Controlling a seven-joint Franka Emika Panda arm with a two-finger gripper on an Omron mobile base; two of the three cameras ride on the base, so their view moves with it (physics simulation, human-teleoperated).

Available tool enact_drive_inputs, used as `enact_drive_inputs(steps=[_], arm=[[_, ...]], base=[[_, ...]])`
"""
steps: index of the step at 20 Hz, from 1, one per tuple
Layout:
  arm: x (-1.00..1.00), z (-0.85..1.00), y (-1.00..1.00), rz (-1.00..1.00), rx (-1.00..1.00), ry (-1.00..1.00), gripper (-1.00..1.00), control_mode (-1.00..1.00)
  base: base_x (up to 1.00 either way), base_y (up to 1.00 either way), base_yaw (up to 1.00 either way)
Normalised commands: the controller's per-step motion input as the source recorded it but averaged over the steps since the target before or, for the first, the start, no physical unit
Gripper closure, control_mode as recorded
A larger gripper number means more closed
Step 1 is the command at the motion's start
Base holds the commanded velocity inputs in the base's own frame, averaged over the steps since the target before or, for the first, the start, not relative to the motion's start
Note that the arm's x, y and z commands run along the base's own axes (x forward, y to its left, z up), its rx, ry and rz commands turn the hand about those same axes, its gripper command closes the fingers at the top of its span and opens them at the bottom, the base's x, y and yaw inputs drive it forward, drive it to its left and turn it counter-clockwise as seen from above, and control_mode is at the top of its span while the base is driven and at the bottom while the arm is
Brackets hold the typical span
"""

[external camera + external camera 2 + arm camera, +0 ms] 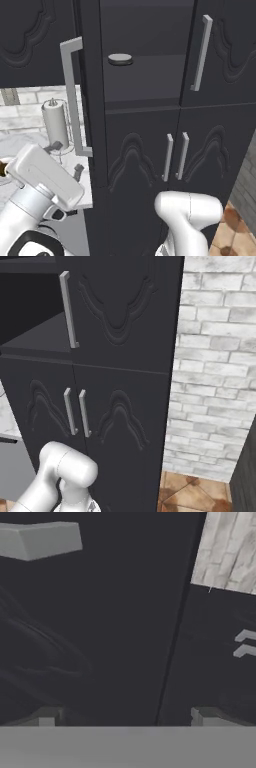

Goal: Pick the avocado and bread from the counter and place them on the plate. Then pick the jam from the cabinet and place it next to the plate. Lastly close the cabinet door.

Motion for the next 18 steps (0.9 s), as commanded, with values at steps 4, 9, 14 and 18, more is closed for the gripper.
enact_drive_inputs(steps=[4, 9, 14, 18], arm=[[0.07, 0.17, -0.19, 0.00, 0.09, -0.08, -1.00, -1.00], [0.00, 0.25, -0.46, 0.00, 0.15, -0.03, -1.00, -1.00], [0.00, 0.25, -0.48, 0.00, 0.16, -0.06, -1.00, -1.00], [0.00, 0.24, -0.49, 0.00, 0.15, -0.06, -1.00, -1.00]], base=[[0.00, 0.00, 0.00], [0.00, 0.00, 0.00], [0.00, 0.00, 0.00], [0.00, 0.00, 0.00]])
